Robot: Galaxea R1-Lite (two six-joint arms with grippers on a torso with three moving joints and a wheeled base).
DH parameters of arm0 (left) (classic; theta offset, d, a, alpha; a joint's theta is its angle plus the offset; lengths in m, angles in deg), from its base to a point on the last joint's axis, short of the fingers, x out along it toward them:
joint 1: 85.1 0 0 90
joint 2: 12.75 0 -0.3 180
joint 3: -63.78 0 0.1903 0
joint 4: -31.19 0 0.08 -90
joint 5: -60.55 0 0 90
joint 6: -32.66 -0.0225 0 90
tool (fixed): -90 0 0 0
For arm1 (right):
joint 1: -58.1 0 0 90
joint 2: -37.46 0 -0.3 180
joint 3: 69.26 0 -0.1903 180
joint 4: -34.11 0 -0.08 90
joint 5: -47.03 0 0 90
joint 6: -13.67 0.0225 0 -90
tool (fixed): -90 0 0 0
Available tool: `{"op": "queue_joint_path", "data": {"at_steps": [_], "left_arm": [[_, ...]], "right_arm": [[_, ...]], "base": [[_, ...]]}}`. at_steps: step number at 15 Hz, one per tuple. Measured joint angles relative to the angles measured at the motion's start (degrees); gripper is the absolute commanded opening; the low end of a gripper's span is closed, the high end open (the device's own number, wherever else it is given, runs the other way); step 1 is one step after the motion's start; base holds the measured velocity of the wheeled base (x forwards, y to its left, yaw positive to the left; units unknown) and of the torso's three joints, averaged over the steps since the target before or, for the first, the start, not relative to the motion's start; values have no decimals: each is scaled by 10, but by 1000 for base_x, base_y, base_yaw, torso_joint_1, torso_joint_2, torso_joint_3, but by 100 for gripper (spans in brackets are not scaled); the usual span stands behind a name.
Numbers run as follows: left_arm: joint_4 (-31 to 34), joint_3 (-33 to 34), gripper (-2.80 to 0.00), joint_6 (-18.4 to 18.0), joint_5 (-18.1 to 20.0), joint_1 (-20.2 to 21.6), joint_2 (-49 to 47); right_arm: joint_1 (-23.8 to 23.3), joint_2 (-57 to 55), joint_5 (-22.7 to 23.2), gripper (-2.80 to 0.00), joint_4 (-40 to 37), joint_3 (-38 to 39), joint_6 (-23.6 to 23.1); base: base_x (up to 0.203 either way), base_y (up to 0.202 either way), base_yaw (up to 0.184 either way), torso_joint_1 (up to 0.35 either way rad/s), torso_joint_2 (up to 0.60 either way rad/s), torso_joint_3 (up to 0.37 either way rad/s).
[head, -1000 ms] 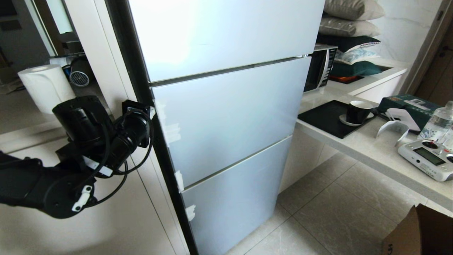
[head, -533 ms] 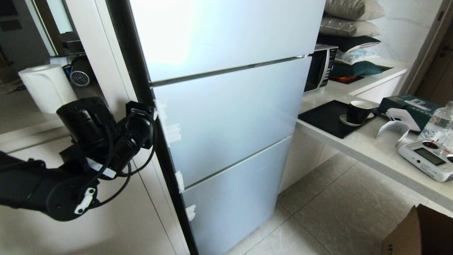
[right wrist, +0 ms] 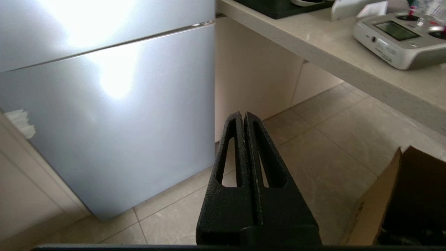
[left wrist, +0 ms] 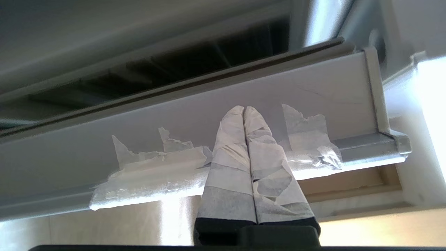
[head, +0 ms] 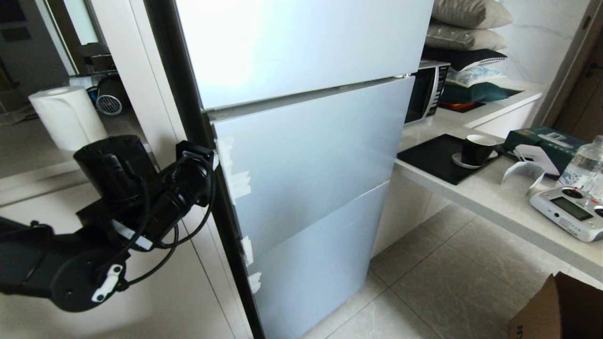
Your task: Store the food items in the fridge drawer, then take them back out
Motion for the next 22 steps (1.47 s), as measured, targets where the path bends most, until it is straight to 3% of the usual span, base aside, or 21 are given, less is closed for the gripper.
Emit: {"op": "queue_joint_path", "data": {"at_steps": [6, 9, 14, 18, 20, 22], "left_arm": [[-2, 37, -280, -1, 3, -24, 23], [0, 70, -280, -7, 18, -61, 51], [-2, 175, -280, -45, 122, -145, 144], [2, 275, -280, -135, 224, -165, 271], [26, 277, -280, -186, 235, -154, 344], [115, 242, -280, -275, 238, -113, 412]], "right_arm": [[0, 0, 0, -280, 0, 0, 0], [0, 0, 0, -280, 0, 0, 0], [0, 0, 0, -280, 0, 0, 0], [0, 0, 0, -280, 0, 0, 0], [0, 0, 0, -280, 0, 0, 0], [0, 0, 0, -280, 0, 0, 0]], "base": [[0, 0, 0, 0, 0, 0], [0, 0, 0, 0, 0, 0], [0, 0, 0, 0, 0, 0], [0, 0, 0, 0, 0, 0], [0, 0, 0, 0, 0, 0], [0, 0, 0, 0, 0, 0]]}}
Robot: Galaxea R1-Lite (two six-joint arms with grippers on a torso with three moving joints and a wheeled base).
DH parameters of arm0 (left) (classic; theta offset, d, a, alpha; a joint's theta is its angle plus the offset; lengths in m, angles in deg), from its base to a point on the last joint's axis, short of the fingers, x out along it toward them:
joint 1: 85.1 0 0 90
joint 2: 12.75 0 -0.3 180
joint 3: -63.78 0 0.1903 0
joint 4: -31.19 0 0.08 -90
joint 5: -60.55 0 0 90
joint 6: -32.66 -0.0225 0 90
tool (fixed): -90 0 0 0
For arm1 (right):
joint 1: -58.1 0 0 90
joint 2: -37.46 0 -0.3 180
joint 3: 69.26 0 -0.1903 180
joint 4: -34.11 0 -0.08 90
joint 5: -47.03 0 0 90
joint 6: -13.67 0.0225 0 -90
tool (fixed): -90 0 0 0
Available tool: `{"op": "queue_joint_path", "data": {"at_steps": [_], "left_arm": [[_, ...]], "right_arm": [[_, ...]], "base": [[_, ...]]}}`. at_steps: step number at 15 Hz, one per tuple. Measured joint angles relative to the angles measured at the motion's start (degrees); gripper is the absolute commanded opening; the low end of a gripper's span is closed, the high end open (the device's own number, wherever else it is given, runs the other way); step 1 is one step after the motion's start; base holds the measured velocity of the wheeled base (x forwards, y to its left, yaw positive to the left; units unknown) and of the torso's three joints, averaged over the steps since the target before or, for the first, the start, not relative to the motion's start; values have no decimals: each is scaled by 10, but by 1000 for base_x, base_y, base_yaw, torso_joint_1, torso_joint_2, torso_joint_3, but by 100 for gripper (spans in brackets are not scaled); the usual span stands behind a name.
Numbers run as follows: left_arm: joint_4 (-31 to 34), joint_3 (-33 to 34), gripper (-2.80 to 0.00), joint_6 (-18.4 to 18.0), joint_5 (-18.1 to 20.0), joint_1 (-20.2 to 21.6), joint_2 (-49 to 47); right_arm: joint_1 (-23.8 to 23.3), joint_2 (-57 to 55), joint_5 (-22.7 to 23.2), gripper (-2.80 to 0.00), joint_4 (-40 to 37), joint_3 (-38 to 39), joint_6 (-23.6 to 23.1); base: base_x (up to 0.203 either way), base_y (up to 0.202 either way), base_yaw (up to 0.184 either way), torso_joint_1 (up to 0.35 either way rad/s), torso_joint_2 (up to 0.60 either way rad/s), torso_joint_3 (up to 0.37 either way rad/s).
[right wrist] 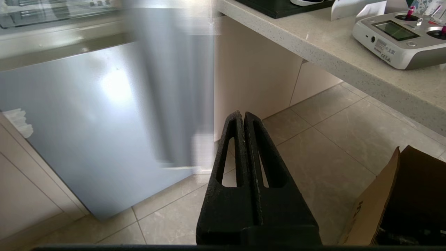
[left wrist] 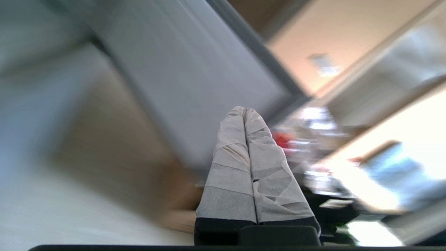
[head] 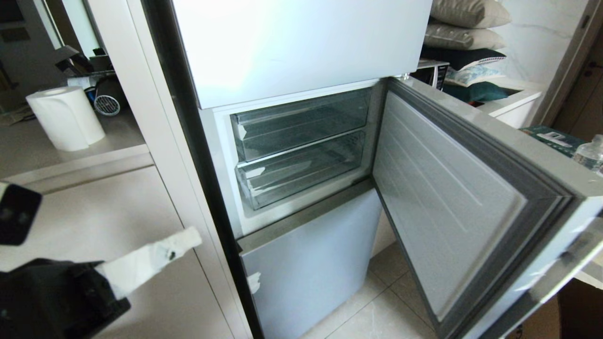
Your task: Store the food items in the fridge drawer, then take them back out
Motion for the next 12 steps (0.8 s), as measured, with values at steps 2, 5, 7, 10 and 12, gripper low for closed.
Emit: {"op": "queue_joint_path", "data": {"at_steps": [2, 5, 7, 10, 12], "left_arm": [[132, -50, -280, -121, -6, 65, 74], [345, -130, -280, -285, -21, 178, 200], [464, -158, -280, -337, -35, 263, 275], [575, -126, -280, -376, -57, 385, 373], [570, -54, -280, -429, -84, 409, 406]], "right_arm": [[0, 0, 0, -280, 0, 0, 0], [0, 0, 0, -280, 0, 0, 1], [0, 0, 0, -280, 0, 0, 0], [0, 0, 0, -280, 0, 0, 0], [0, 0, 0, -280, 0, 0, 0]], "base": [[0, 0, 0, 0, 0, 0], [0, 0, 0, 0, 0, 0], [0, 0, 0, 0, 0, 0], [0, 0, 0, 0, 0, 0], [0, 0, 0, 0, 0, 0]]}}
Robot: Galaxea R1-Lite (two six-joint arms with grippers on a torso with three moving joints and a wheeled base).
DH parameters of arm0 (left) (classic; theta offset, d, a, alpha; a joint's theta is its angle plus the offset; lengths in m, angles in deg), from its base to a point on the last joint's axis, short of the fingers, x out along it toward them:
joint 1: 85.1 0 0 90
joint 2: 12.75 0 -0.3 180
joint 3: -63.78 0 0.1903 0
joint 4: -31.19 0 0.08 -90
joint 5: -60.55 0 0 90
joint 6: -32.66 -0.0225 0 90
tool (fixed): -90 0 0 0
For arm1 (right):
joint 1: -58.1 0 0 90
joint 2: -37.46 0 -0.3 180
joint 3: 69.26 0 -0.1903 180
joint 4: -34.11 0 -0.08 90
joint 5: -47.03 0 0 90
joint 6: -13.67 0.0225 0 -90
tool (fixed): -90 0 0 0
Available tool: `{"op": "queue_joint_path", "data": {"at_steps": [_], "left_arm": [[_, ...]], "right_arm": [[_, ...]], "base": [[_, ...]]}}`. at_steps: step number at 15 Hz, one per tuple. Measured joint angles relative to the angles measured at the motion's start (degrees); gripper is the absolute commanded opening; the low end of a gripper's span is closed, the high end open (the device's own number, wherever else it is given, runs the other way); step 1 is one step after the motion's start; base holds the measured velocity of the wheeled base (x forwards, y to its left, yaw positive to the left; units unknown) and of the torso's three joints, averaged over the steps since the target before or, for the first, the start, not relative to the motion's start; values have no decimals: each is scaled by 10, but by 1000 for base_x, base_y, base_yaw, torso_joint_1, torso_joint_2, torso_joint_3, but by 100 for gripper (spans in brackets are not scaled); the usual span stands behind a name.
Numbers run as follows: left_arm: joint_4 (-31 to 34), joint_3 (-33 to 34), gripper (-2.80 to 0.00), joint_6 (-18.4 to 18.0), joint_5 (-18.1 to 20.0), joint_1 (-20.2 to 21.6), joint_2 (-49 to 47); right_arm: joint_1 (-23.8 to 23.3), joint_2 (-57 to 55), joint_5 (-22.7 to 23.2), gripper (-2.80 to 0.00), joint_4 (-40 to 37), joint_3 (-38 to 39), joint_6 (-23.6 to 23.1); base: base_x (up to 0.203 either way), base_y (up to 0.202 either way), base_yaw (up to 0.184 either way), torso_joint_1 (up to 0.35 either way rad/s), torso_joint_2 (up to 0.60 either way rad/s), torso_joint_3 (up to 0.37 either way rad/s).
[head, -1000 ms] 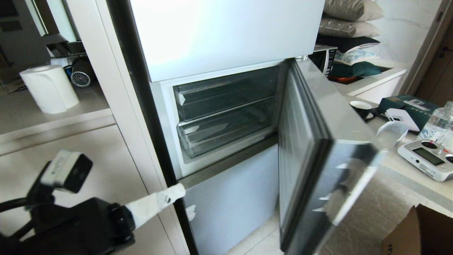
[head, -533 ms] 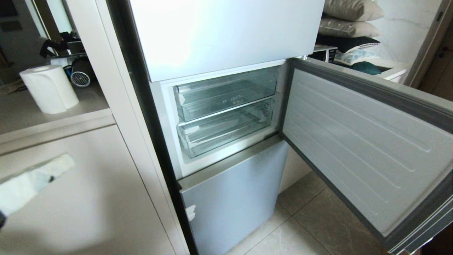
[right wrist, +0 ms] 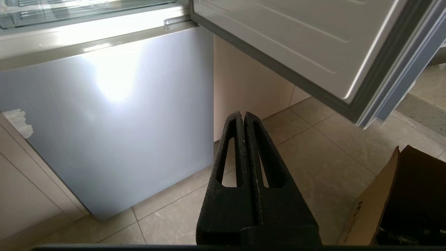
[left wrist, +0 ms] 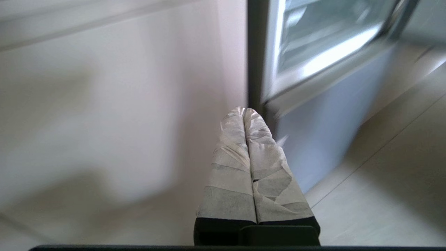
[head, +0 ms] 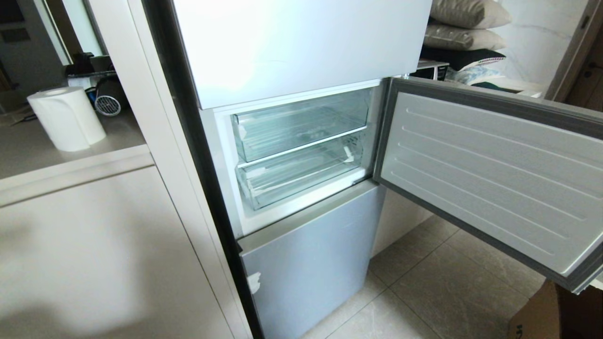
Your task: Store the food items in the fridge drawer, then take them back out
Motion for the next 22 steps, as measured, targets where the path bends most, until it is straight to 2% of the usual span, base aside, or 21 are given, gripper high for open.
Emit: {"op": "queue_joint_path", "data": {"at_steps": [2, 6, 13, 18, 22], "left_arm": [[2, 60, -280, -52, -8, 3, 13], [34, 185, -280, -77, -1, -19, 32], [30, 200, -280, -86, 20, -51, 158], [31, 200, -280, -85, 20, -53, 184], [32, 201, -280, -85, 20, -52, 186]], "right_arm": [[0, 0, 0, -280, 0, 0, 0], [0, 0, 0, -280, 0, 0, 0], [0, 0, 0, -280, 0, 0, 0], [0, 0, 1, -280, 5, -1, 0], [0, -45, 36, -280, -6, -79, 11]], "base": [[0, 0, 0, 0, 0, 0], [0, 0, 0, 0, 0, 0], [0, 0, 0, 0, 0, 0], [0, 0, 0, 0, 0, 0], [0, 0, 0, 0, 0, 0]]}}
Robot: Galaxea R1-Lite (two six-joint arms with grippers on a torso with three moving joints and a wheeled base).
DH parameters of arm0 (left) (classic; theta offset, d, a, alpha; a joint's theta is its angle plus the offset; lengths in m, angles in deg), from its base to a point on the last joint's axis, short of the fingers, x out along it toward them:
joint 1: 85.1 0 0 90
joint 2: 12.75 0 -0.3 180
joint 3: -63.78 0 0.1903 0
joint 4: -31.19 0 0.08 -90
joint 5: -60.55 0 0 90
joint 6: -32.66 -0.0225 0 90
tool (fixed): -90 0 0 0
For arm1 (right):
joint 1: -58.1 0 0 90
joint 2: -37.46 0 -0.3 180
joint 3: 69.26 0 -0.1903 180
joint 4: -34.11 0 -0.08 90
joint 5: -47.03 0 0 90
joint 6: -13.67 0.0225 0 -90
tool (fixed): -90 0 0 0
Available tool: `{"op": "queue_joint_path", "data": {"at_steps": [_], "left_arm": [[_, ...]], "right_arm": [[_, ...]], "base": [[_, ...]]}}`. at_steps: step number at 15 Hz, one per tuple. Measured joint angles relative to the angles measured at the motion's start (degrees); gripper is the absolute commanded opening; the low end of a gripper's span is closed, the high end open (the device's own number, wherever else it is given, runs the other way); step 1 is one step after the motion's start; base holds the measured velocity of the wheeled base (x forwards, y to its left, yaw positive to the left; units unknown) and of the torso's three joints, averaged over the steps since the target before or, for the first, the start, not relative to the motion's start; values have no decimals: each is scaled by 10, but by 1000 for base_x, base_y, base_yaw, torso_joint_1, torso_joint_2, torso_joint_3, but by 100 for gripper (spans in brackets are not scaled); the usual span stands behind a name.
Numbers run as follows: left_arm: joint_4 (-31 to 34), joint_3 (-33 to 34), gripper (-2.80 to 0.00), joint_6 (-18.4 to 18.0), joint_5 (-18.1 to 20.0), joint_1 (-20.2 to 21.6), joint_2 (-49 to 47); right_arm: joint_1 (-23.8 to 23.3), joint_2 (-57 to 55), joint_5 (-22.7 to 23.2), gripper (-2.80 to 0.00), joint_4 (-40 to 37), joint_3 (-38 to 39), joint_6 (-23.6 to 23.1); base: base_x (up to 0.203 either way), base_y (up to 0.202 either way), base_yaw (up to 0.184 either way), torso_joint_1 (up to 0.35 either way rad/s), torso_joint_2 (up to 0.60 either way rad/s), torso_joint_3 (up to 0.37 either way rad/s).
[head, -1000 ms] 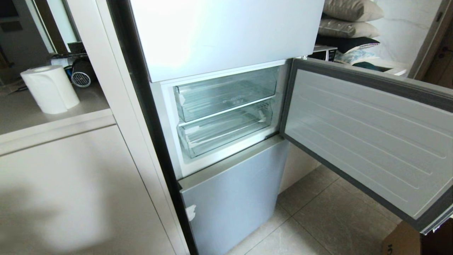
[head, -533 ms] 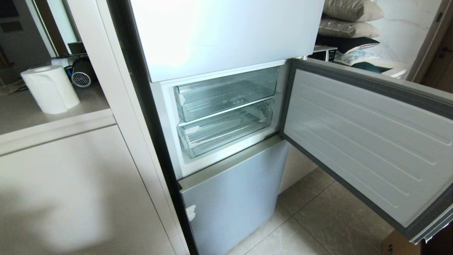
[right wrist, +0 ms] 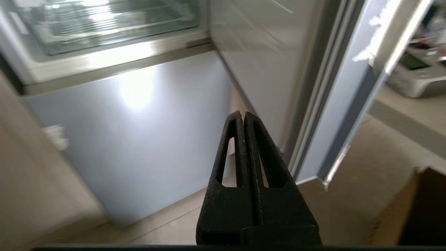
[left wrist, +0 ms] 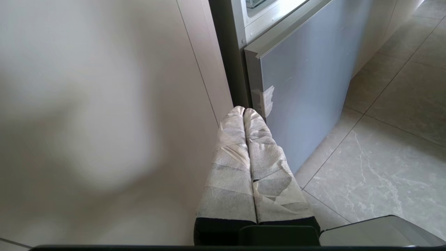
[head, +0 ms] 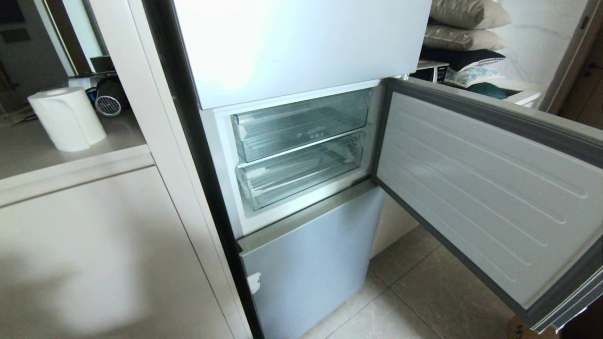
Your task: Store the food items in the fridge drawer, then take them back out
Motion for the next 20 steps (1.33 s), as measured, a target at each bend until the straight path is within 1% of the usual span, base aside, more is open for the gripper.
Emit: {"op": "queue_joint_path", "data": {"at_steps": [2, 4, 6, 8, 10, 12, 14, 15, 17, 18, 20], "left_arm": [[0, -1, -280, 0, 0, 0, 0], [0, 0, -280, 3, -2, 0, 0], [0, 0, -280, 4, -5, 0, 0], [0, 0, -280, 4, -5, 0, 0], [0, 0, -280, 4, -5, 0, 0], [0, 0, -280, 4, -5, 0, 0], [0, 0, -280, 4, -5, 0, 0], [0, 0, -280, 4, -5, 0, 0], [0, 0, -280, 11, -6, 0, 0], [0, 0, -280, 28, -9, 0, 0], [0, 0, -280, 75, -33, 0, 0]], "right_arm": [[1, -82, 34, -280, -2, -43, 29], [3, -186, 80, -280, 23, -76, 65], [3, -298, 113, -280, 80, -95, 92], [2, -409, 126, -280, 155, -107, 111], [-5, -509, 117, -280, 245, -113, 123], [-13, -577, 79, -280, 318, -118, 126], [-17, -611, 43, -280, 334, -124, 126], [-19, -621, 32, -280, 342, -127, 126], [-31, -635, 29, -280, 344, -132, 126], [-43, -641, 29, -280, 344, -136, 126], [-73, -650, 28, -280, 344, -142, 127]], "base": [[0, 0, 0, 0, 0, 0], [0, 0, 0, 0, 0, 0], [0, 0, 0, 0, 0, 0], [0, 0, 0, 0, 0, 0], [0, 0, 0, 0, 0, 0], [0, 0, 0, 0, 0, 0], [0, 0, 0, 0, 0, 0], [0, 0, 0, 0, 0, 0], [0, 0, 0, 0, 0, 0], [0, 0, 0, 0, 0, 0], [0, 0, 0, 0, 0, 0]]}}
